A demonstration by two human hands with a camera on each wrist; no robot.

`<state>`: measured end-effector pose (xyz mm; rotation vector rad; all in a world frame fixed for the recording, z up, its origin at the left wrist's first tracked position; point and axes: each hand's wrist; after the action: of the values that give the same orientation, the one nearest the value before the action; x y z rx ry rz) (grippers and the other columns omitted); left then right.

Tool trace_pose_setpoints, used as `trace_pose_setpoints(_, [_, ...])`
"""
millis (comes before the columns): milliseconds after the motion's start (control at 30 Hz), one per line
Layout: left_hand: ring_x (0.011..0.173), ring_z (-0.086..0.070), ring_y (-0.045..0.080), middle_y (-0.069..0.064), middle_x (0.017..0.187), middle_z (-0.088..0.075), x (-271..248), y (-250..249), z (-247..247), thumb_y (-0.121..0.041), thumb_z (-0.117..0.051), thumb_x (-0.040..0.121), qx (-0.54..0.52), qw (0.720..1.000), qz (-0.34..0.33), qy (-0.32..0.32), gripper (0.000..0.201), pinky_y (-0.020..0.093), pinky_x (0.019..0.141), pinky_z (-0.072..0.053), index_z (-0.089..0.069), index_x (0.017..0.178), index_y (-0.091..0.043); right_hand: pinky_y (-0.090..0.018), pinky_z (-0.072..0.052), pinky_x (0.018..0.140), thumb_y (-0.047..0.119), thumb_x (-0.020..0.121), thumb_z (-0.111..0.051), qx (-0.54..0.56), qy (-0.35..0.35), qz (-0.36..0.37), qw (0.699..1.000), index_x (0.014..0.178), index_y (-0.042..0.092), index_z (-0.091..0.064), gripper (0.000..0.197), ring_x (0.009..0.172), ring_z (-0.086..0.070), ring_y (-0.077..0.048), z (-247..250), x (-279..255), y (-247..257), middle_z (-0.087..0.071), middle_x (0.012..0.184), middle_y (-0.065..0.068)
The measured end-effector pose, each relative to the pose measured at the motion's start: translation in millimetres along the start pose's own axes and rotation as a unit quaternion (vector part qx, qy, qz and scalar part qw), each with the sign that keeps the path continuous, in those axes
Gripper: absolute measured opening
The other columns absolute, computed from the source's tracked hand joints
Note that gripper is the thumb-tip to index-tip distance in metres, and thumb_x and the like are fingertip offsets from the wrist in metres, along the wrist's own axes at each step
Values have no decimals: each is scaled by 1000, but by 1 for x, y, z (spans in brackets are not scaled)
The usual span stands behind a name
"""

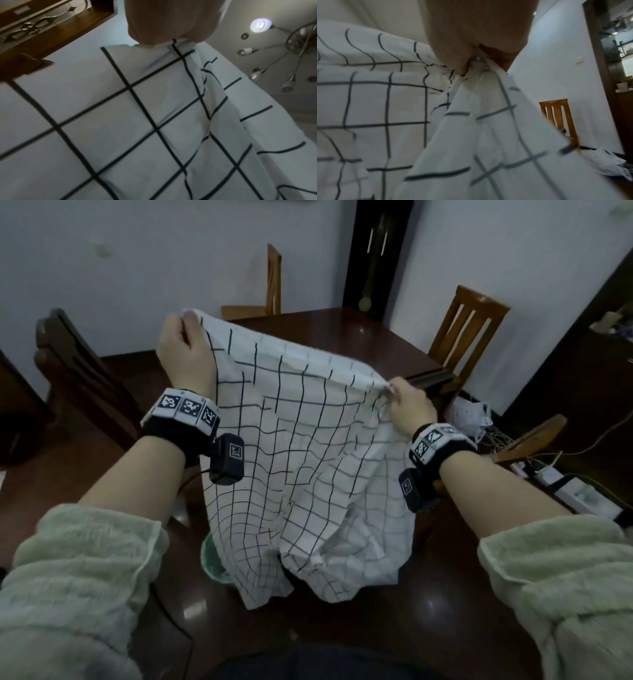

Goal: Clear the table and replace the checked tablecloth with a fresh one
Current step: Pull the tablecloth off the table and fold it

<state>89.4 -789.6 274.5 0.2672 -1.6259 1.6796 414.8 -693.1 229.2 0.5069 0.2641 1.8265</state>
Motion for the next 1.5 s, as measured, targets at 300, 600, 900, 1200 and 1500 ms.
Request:
trace_pose_setpoints(300, [63, -32, 7, -14, 63, -34, 5, -21, -20, -29, -35, 101, -8, 1000, -9, 4, 36, 22, 66, -27, -26, 65, -30, -34, -49, 72, 25, 91, -46, -104, 143, -96, 979, 97, 18, -58, 15, 86, -58, -30, -5, -22, -53, -63, 105, -13])
trace_pose_setpoints(600, [64, -39, 9, -17, 66, -33, 9, -32, -18, -30, -32, 102, 58, 998, 1, 11, 31, 28, 69, -29, -36, 71, -24, -38, -49, 78, 25, 93, -46, -109, 51, -160, 980, 101, 14, -65, 22, 98, -60, -36, 10, -30, -105, -63, 107, -14])
trace_pose_setpoints(900, [86, -55, 32, 20, 91, -62, -42, 1, -33, -32, -38, 100, 92, 991, 52, 79, 41, 31, 71, -32, -57, 91, 4, -33, -42, 68, 25, 93, -54, -90, 213, -314, 921, 88, 4, -60, 23, 88, -59, -32, -33, -77, -146, -59, 98, -17])
trace_pose_setpoints(1200, [86, -56, 32, 18, 93, -62, -58, -7, -42, -35, -39, 100, 87, 989, 80, 92, 31, 31, 70, -37, -49, 83, -10, -30, -46, 65, 39, 87, -61, -56, 185, -304, 933, 89, 9, -62, 30, 71, -58, -26, -35, -98, -157, -61, 86, -9])
trace_pose_setpoints(1500, [95, -58, 27, 13, 103, -64, -60, -8, -52, -35, -37, 101, 116, 983, 102, 97, 26, 30, 74, -39, -49, 89, -17, -39, -55, 83, 33, 89, -52, -141, 274, -348, 885, 93, 11, -59, 24, 86, -63, -30, -57, -155, -203, -61, 95, -9])
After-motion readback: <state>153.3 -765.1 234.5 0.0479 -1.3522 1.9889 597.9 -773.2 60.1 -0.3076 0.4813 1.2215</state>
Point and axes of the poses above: each hand's wrist, its own x-axis towards the middle knuckle, its own z-axis out of the back of the hand, y = z × x
